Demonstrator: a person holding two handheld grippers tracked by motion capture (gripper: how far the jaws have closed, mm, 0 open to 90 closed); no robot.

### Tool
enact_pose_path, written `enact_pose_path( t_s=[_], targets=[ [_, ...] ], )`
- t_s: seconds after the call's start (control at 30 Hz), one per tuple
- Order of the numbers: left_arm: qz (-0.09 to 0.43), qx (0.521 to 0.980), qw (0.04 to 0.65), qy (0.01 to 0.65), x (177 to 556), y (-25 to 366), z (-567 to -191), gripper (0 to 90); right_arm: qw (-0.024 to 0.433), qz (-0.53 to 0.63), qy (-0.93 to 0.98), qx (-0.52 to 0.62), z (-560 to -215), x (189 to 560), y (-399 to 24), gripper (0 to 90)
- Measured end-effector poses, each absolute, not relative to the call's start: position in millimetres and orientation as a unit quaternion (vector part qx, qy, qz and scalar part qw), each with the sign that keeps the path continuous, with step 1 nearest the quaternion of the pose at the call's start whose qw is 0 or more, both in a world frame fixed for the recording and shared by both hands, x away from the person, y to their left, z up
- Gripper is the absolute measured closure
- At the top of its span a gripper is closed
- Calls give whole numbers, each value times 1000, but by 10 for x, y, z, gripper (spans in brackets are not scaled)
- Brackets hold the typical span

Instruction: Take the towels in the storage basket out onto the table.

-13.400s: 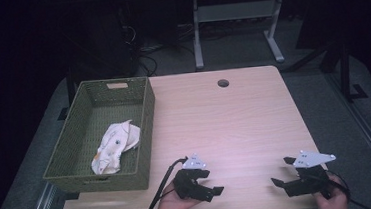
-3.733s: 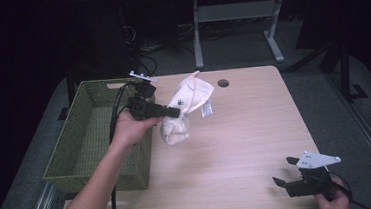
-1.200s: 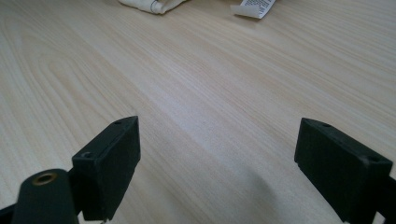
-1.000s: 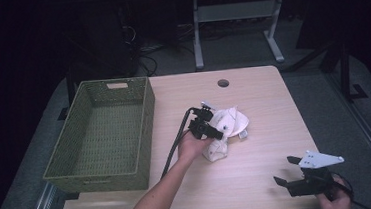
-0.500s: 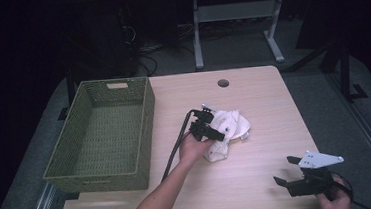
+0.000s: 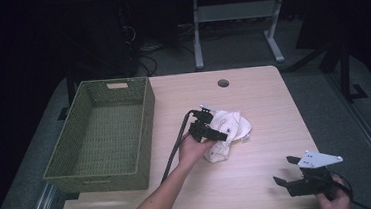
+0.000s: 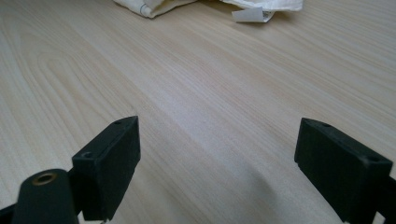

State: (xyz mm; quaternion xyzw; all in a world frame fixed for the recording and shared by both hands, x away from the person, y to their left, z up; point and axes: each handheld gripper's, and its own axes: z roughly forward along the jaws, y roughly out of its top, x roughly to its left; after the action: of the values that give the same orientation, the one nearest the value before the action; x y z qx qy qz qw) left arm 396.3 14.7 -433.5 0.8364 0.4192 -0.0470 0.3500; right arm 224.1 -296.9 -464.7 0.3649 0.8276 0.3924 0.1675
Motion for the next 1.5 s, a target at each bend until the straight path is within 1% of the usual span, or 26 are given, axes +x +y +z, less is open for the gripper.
enact_pose_path(
  t_s=[0.4, 0.47, 0.67, 1.13, 1.3, 1.5],
  targets=[
    [-38, 836, 358, 414, 3931, 211, -4247, 437, 169, 391, 828, 363, -4652, 2245, -2971, 140],
    [-37, 839, 357, 410, 3921, 228, -4232, 418, 169, 390, 829, 364, -4653, 2244, -2977, 140],
    [-29, 845, 358, 397, 3861, 261, -4170, 412, 169, 392, 826, 369, -4654, 2233, -2993, 140],
    [-28, 838, 379, 391, 3739, 453, -4057, 334, 165, 386, 830, 367, -4672, 2238, -2963, 140],
    [-35, 837, 385, 388, 3708, 515, -4074, 293, 168, 384, 829, 370, -4681, 2243, -2973, 140],
    [-27, 837, 389, 385, 3640, 549, -4110, 267, 165, 382, 829, 373, -4687, 2233, -2960, 140]
  ],
)
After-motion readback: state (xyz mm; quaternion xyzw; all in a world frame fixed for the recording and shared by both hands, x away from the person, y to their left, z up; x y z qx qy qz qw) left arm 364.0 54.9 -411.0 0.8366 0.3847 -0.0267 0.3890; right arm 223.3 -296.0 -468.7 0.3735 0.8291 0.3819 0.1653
